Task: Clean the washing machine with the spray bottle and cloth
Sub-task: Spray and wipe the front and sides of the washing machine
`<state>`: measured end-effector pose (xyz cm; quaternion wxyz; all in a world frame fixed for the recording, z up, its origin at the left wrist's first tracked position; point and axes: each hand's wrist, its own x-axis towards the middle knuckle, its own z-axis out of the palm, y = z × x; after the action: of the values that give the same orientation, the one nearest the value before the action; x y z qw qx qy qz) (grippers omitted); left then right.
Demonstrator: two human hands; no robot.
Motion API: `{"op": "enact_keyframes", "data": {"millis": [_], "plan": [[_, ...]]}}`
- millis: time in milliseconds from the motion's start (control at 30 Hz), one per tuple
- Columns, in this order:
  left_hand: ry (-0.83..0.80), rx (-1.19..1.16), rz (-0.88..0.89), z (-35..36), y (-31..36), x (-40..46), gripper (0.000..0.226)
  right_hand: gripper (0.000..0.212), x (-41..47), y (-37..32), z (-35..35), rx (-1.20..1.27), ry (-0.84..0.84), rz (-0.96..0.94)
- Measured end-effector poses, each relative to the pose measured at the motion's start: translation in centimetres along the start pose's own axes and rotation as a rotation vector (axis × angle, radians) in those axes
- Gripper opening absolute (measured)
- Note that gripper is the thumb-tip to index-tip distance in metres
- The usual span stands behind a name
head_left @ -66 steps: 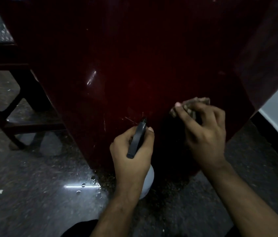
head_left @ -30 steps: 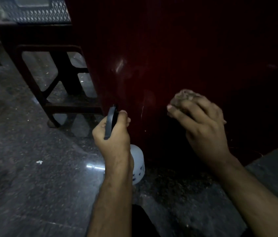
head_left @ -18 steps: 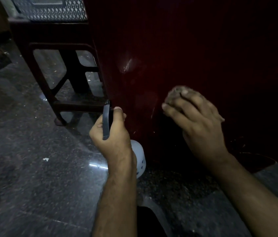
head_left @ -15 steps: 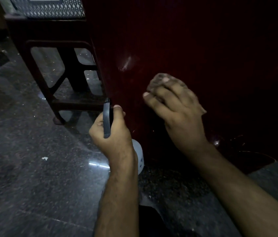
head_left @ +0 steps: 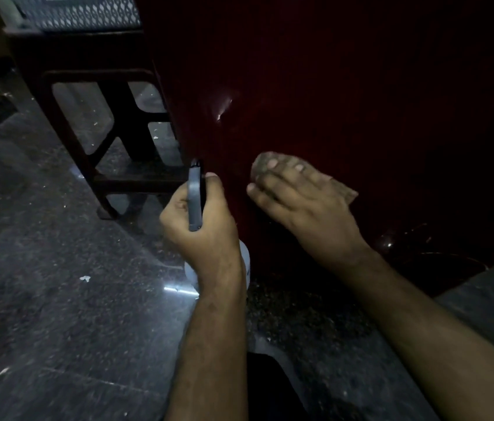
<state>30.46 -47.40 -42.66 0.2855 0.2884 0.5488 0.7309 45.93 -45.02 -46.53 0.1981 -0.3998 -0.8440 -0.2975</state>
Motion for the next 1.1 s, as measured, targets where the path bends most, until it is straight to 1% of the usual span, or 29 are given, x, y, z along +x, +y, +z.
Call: {"op": "enact_keyframes", "data": {"millis": [67,133,167,233,300,367,467,533,600,667,733,800,867,933,1033,1100], "plan": [[-0.063,0.016,-0.003,0.5,0.5,-0.8,0.039,0.049,-2.2,1.2,-0.1,-0.041,-0.152,-0.124],[-0.164,0.053,0.000,0.8,0.9,-1.5,0.038,0.050,-4.3,2.8,-1.5,-0.065,-0.187,-0.124],[-0.223,0.077,0.001,1.1,1.1,-2.2,0.037,0.048,-5.4,3.7,-2.6,-0.073,-0.163,-0.092],[-0.348,0.131,0.017,1.6,1.5,-3.6,0.036,0.042,-7.4,5.9,-4.8,-0.092,-0.081,0.020],[-0.482,0.184,0.030,2.2,1.7,-5.2,0.036,0.039,-9.5,8.2,-6.9,-0.058,0.022,0.158],[-0.590,0.207,0.015,2.9,1.7,-6.9,0.035,0.043,-11.5,10.0,-8.6,0.006,0.103,0.333],[-0.689,0.233,0.014,3.9,1.2,-8.5,0.034,0.040,-13.3,10.0,-9.9,-0.130,0.127,0.601],[-0.752,0.230,-0.012,4.8,1.1,-10.1,0.035,0.040,-14.1,9.6,-10.6,-0.099,0.090,0.654],[-0.822,0.235,-0.055,6.1,0.9,-11.8,0.035,0.032,-14.6,9.9,-11.2,-0.073,0.050,0.594],[-0.874,0.243,-0.071,7.2,0.2,-13.3,0.035,0.029,-15.1,10.3,-11.3,-0.067,-0.021,0.533],[-0.920,0.248,-0.075,8.1,-0.5,-14.7,0.035,0.032,-16.2,10.8,-11.3,-0.062,-0.106,0.476],[-0.951,0.244,-0.087,8.6,-0.9,-15.8,0.036,0.031,-17.6,11.4,-11.4,-0.074,-0.129,0.497],[-0.976,0.242,-0.110,9.1,-1.0,-16.9,0.036,0.029,-18.9,12.1,-11.8,-0.104,-0.079,0.612],[-0.979,0.259,-0.114,9.5,-1.1,-17.5,0.036,0.032,-18.9,12.1,-11.8,-0.100,-0.024,0.719],[-0.956,0.278,-0.118,9.9,-1.2,-18.1,0.039,0.035,-17.8,11.5,-11.4,-0.051,0.055,0.761],[-0.936,0.273,-0.134,9.9,-1.3,-18.2,0.040,0.036,-17.7,11.5,-11.6,-0.033,0.055,0.724]]}}
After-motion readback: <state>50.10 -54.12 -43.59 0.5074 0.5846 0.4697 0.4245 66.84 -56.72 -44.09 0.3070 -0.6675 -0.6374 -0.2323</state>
